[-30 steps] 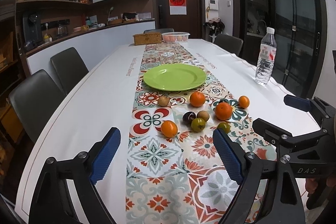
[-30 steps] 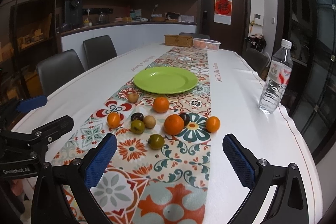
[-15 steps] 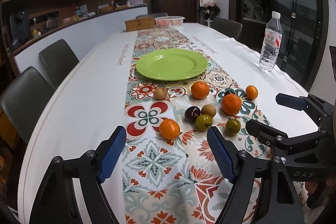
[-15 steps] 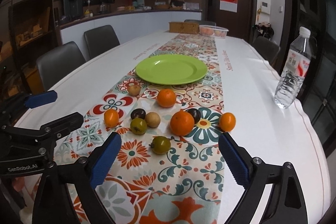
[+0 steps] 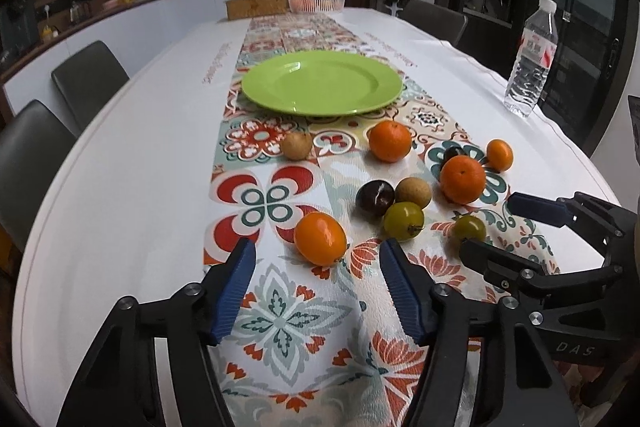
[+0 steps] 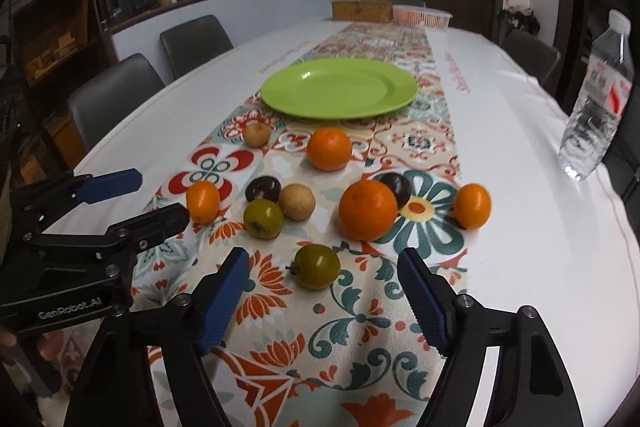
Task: Organize fruits
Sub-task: 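Close the left gripper on a mandarin orange while the right gripper grasps a green-yellow fruit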
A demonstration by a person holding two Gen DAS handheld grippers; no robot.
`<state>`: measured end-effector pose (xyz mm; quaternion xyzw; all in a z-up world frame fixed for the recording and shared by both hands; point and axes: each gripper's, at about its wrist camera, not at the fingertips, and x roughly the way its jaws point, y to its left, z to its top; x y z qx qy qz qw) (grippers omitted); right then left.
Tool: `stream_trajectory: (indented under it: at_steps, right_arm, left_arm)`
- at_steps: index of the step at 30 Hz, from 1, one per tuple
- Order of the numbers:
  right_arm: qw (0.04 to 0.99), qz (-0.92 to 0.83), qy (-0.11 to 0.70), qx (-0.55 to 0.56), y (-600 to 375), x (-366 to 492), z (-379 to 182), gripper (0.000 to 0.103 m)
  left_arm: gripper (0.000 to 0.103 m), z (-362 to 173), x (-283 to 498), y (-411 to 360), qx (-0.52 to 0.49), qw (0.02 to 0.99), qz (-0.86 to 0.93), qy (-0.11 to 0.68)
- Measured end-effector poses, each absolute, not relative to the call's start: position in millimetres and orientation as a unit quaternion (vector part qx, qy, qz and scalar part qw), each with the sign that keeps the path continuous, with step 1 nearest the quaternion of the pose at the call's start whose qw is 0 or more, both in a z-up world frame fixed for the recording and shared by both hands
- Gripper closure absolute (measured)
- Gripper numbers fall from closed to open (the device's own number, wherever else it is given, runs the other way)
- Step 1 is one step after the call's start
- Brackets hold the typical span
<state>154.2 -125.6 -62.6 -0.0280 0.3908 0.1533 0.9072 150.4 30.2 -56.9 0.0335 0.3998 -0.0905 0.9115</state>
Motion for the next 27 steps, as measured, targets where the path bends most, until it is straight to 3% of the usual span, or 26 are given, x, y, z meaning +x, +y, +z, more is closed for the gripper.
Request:
stream_trajectory:
  at_steps: [9,15,18,20,27]
  right_arm:
    - [0.89,0.171,0.423,-0.018,-121,167,-79,0.05]
    - [0.887,0.174,0.428,-0.021,-120,167,-82,0.057]
    - [0.886,0.178,0.428,-0.023,-120,168,-82,0.067]
    - [0.885,0.179,0.429,-0.026,-119,169,-81,0.069]
    - [0.885,0.188,0.425,-0.023,-120,171,-76,0.071]
  left_arm:
    - [0.058,-73,169,27,0.026,0.898,-0.096,0.429]
    - [0.058,-76,175,24,0.023,0.895,-0.098,0.434]
    - [0.064,-78,180,23,0.022,0.893,-0.098,0.438]
    - [0.07,-79,182,23,0.019,0.892,-0.097,0.44]
    - [0.071,-74,178,21,0.012,0.89,-0.102,0.444]
